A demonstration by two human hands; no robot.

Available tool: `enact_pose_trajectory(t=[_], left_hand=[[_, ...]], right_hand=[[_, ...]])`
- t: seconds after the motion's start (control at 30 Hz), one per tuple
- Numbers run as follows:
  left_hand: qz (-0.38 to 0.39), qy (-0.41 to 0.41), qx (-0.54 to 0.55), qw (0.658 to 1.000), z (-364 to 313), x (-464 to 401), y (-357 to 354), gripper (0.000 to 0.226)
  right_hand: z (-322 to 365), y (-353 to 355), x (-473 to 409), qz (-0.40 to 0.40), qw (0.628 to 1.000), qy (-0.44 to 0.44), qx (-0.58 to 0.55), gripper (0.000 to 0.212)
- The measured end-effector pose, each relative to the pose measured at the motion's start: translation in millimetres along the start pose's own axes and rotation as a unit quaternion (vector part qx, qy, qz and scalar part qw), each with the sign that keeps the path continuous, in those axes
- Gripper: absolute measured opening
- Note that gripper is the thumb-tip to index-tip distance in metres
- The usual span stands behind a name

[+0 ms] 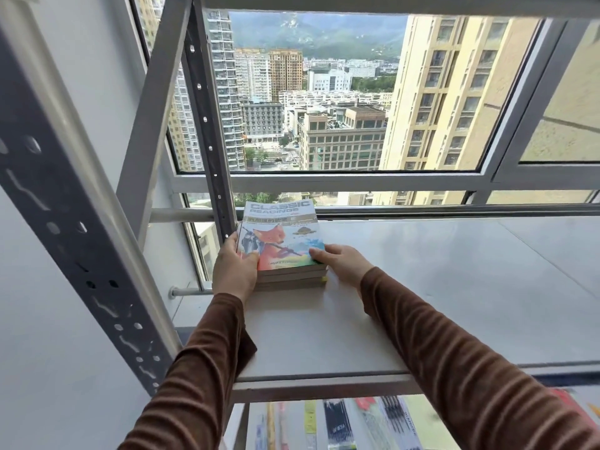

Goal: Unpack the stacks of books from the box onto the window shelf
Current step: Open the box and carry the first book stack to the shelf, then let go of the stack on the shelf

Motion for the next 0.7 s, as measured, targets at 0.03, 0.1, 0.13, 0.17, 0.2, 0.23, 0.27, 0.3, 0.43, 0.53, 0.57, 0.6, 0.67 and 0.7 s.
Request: enact_pose_trajectory(t=[0.03,0.1,0.13,0.17,0.2,0.23,0.27,0.3,0.43,0.53,0.57,0.6,0.67,0.7], left_hand=[[-0.003,-0.024,-0.024,0.999,-8,2,1,0.061],[-0.006,-0.089,-0.061,0.994,-29,10,2,0.059],[-0.005,-0.127,-0.079,0.989,-42,16,0,0.058],[0.001,-0.163,-0.097,0.982,-53,23,-4,0.056],[0.010,-0.193,-0.109,0.975,-64,29,-8,0.054],[0.022,-0.217,-0.117,0.969,-73,36,-14,0.053],[0.037,-0.235,-0.120,0.964,-81,43,-21,0.052],[0.056,-0.252,-0.121,0.959,-87,50,-30,0.051],[0.155,-0.292,-0.119,0.936,-105,85,-77,0.042],[0.215,-0.322,-0.124,0.914,-117,124,-116,0.036],[0.234,-0.333,-0.126,0.905,-122,140,-129,0.035],[0.254,-0.343,-0.126,0.896,-126,157,-143,0.034],[0.294,-0.361,-0.124,0.876,-134,194,-172,0.033],[0.313,-0.368,-0.121,0.867,-138,213,-187,0.033]], right_hand=[[1,4,5,-0.016,1.000,0.005,0.006,0.064],[1,17,16,-0.062,0.998,0.013,0.017,0.065],[2,26,24,-0.088,0.996,0.020,0.028,0.062],[3,34,32,-0.112,0.992,0.027,0.041,0.058],[5,42,42,-0.134,0.989,0.036,0.051,0.054],[6,50,52,-0.153,0.985,0.044,0.060,0.050],[6,57,63,-0.170,0.982,0.052,0.070,0.046],[6,64,74,-0.185,0.978,0.059,0.081,0.043],[-15,95,130,-0.242,0.960,0.055,0.130,0.039],[-44,121,181,-0.288,0.944,0.025,0.157,0.037],[-54,131,199,-0.302,0.939,0.013,0.164,0.036],[-66,140,217,-0.314,0.934,0.000,0.170,0.036],[-94,157,256,-0.337,0.925,-0.030,0.175,0.035],[-108,165,276,-0.348,0.920,-0.044,0.175,0.034]])
Point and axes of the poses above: each hand's wrist, its own x-axis away from the middle knuckle, its own y-axis out of the back of the hand, z = x × y, the point moved 10 cm from there along -x, towards the middle knuckle, and after that the axes turned 6 degrees about x, right-handed, at the moved point
